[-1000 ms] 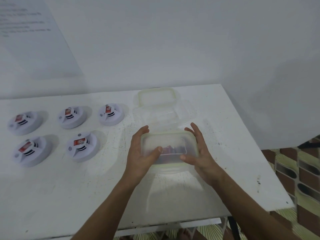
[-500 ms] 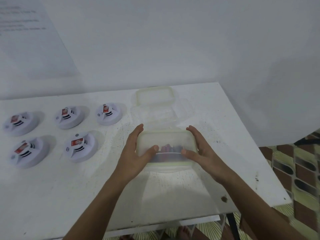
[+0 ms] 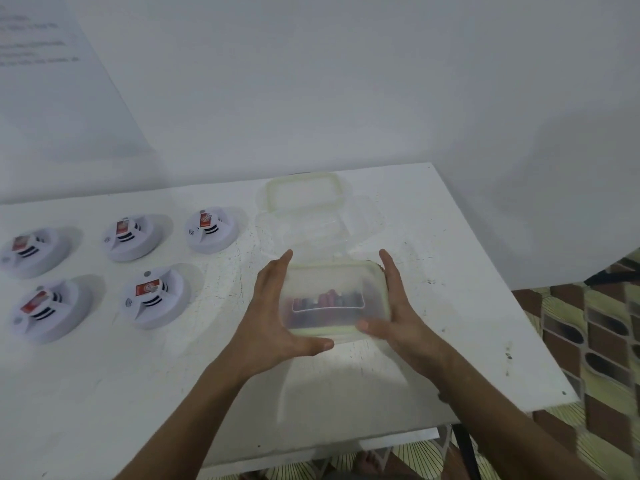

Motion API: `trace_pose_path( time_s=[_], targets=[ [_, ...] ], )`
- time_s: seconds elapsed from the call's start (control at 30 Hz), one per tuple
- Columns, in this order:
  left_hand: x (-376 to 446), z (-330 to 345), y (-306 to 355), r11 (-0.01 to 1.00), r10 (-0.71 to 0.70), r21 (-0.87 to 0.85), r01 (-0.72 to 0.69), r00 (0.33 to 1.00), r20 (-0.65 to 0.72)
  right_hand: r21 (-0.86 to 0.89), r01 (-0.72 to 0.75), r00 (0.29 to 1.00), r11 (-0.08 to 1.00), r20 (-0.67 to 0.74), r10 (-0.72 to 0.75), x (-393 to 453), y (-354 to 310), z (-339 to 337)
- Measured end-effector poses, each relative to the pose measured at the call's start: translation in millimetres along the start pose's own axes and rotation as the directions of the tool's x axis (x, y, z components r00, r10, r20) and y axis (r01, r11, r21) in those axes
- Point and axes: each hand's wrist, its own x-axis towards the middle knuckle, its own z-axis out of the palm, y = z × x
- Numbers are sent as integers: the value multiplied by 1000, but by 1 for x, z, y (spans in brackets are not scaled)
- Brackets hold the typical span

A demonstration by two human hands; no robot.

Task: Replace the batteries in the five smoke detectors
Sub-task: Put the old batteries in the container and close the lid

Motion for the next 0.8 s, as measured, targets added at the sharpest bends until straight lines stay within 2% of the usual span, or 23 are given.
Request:
trace_pose_path(
  time_s=[0.1, 0.2, 0.43, 0.6, 0.8],
  targets=[
    [2, -4, 3, 989, -1, 149, -8, 998, 58, -264, 12, 993, 964, 119, 20, 1, -7, -12],
    [5, -8, 7, 949, -1, 314, -36, 993, 119, -446, 51, 997, 894, 76, -19, 6, -13, -13],
    [8, -12, 11, 927, 41, 362, -97, 986, 159, -467, 121, 992, 876, 41, -116, 19, -8, -12],
    [12, -11, 14, 923, 61, 370, -106, 989, 131, -386, 159, 982, 909, -36, -187, 21, 6, -10],
    [13, -9, 12, 925, 110, 352, -145, 987, 119, -377, 188, 967, 907, -90, -238, 24, 14, -7]
  ],
)
